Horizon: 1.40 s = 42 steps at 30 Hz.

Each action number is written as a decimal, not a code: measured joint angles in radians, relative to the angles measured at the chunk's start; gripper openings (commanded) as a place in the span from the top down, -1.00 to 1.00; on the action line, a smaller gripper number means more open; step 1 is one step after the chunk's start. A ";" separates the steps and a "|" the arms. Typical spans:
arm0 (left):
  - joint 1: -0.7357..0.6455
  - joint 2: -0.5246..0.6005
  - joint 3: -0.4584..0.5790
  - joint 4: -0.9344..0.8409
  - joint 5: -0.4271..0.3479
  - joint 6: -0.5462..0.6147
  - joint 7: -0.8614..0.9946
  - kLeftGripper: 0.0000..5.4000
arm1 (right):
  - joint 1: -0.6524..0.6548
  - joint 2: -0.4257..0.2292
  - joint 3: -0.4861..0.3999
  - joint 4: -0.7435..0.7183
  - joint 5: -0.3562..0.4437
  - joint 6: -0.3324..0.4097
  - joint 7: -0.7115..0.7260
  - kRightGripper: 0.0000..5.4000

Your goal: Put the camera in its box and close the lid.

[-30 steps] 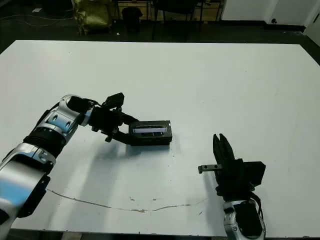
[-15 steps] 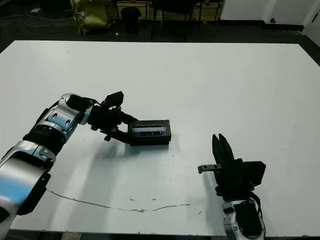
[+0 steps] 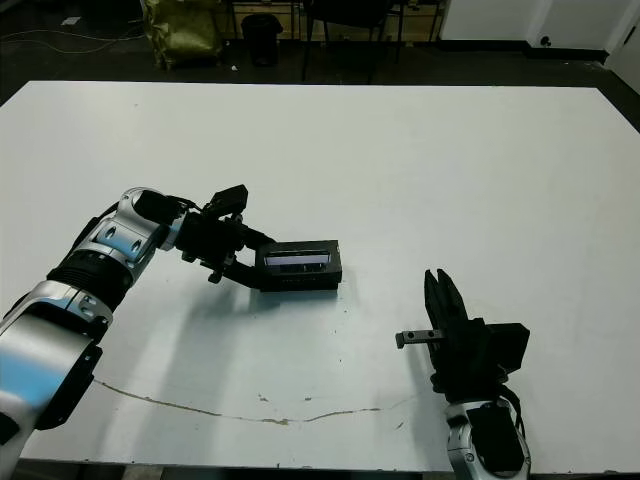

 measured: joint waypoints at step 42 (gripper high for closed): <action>-0.036 -0.037 -0.054 0.105 0.062 -0.039 0.038 0.09 | 0.003 0.009 -0.001 0.000 0.021 -0.001 0.006 1.00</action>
